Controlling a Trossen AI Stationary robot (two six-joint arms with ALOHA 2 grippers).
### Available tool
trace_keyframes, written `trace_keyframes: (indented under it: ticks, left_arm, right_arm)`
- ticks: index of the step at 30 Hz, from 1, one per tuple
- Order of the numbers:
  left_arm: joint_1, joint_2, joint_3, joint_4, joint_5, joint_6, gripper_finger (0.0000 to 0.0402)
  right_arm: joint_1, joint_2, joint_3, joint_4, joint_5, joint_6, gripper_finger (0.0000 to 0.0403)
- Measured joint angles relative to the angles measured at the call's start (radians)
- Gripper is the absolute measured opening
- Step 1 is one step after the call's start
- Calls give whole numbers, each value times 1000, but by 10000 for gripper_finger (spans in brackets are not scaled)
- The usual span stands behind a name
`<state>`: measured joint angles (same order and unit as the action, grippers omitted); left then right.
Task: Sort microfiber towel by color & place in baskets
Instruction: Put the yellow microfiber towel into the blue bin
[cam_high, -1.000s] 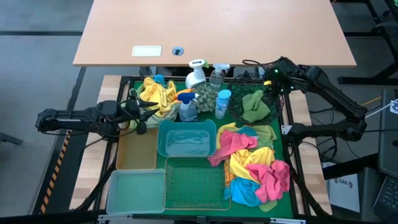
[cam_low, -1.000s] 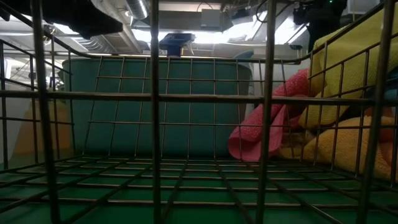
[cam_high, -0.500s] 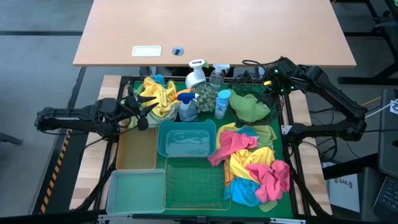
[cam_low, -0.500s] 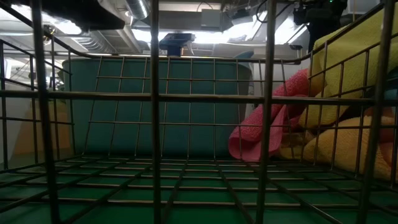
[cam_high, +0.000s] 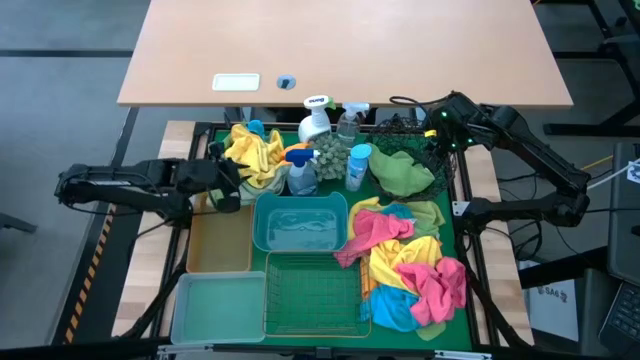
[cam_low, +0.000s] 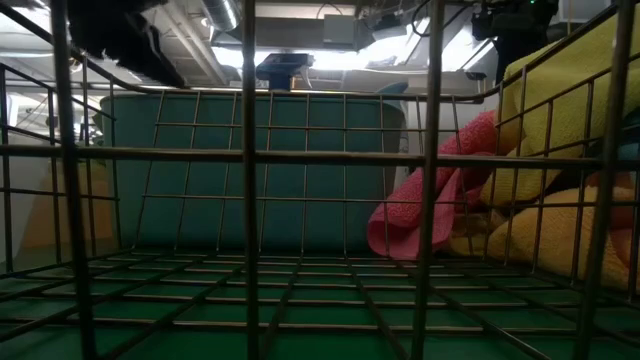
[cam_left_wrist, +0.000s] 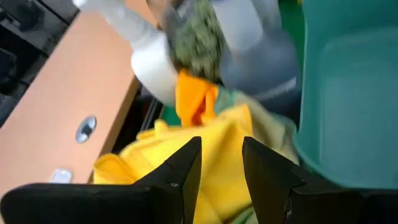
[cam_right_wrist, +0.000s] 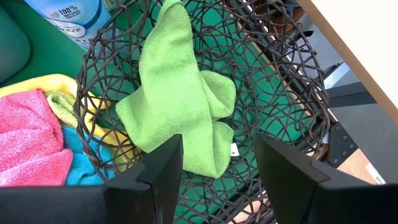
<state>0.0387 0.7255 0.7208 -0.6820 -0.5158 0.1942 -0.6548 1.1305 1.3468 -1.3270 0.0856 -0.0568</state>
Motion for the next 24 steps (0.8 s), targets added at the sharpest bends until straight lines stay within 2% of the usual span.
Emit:
trace_keyframes:
  ticks: [7,16,19,24]
  left_arm:
    - [0,90,0,2,-132,3,112]
    - [9,183,0,7,-137,-1,108]
    - [22,203,0,26,-137,-2,82]
    - [29,200,1,85,-137,-6,9]
  right_arm:
    - [0,0,0,0,0,0,198]
    - [0,0,0,0,0,0,198]
    - [0,0,0,0,0,0,198]
    - [0,0,0,0,0,0,198]
